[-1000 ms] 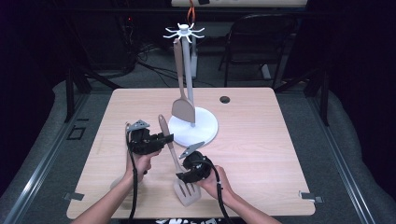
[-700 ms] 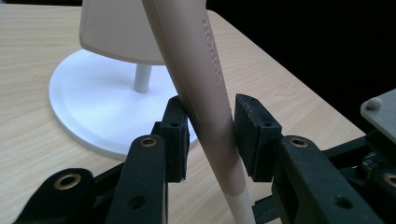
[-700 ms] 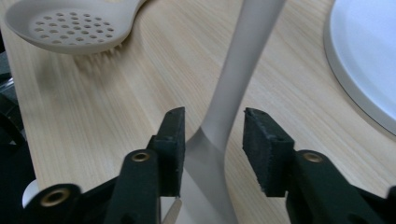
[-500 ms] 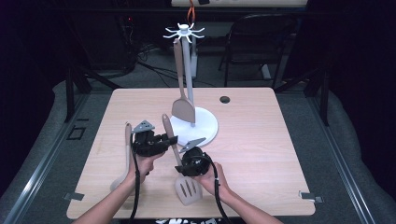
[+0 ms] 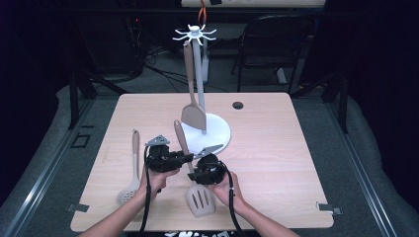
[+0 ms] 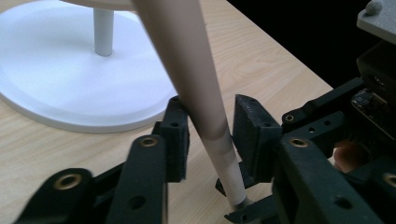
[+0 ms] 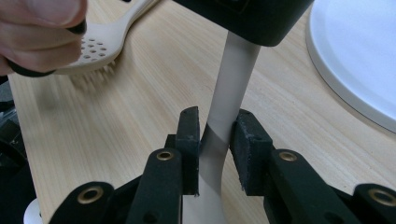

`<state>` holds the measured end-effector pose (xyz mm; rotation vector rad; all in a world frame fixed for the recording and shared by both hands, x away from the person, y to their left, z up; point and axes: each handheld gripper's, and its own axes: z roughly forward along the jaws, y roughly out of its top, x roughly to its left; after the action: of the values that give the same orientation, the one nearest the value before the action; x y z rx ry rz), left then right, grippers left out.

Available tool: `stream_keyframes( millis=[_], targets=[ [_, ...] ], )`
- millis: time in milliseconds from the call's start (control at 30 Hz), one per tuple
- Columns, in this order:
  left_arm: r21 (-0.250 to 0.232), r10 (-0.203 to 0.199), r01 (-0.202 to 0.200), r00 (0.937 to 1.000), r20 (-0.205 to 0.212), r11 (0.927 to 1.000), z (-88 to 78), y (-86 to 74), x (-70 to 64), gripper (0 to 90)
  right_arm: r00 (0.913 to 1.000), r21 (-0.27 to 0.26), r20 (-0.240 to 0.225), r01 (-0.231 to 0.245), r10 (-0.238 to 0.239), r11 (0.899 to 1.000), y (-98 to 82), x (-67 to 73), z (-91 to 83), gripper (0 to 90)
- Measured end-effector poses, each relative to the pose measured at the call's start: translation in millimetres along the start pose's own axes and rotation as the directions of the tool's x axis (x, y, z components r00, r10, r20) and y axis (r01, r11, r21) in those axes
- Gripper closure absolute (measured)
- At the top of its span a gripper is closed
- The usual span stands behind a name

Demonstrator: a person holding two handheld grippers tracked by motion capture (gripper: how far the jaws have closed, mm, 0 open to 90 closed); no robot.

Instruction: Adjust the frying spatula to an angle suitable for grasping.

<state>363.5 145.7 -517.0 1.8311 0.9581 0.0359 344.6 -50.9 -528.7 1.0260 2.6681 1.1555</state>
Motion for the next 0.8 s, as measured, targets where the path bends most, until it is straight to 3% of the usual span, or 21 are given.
stream_keyframes(
  millis=[133, 233, 333, 533, 667, 800],
  targets=[
    [-0.029, -0.015, 0.015, 0.9999, 0.003, 0.9995, 1.6, -2.2, -1.9, 70.9, 1.0, 0.002, -0.005, 0.001, -0.001, 1.0, 0.1, -0.9, -0.7, 72.7],
    [-0.031, -0.004, 0.005, 0.9999, 0.014, 0.9995, 1.4, 0.7, -5.7, 71.6, 0.9999, 0.002, -0.006, 0.01, -0.01, 1.0, 0.5, -1.5, -3.7, 71.9],
    [-0.042, 0.007, -0.005, 0.9997, 0.025, 0.9991, 0.3, 2.3, -9.6, 72.6, 0.9997, 0.004, 0.003, 0.024, -0.024, 1.0, 1.8, -1.2, -8.7, 65.2],
    [-0.06, -0.023, 0.026, 0.9983, 0.054, 0.9978, -2.3, 2.9, -6.4, 74.1, 0.9989, 0.009, 0.032, 0.034, -0.034, 0.999, 0.7, -5.6, -23.4, 38.7],
    [-0.071, -0.017, 0.022, 0.9975, 0.068, 0.9972, -4.2, 3.9, -6.4, 74.7, 0.9979, 0.037, 0.057, 0.029, -0.031, 0.999, -2.9, -12.2, -33.6, 22.5],
    [-0.081, -0.013, 0.019, 0.9978, 0.065, 0.9966, -6.0, 3.8, -7.9, 74.8, 0.9968, 0.072, 0.067, 0.038, -0.043, 0.997, -9.4, -19.6, -42.2, 13.2]
  ],
)
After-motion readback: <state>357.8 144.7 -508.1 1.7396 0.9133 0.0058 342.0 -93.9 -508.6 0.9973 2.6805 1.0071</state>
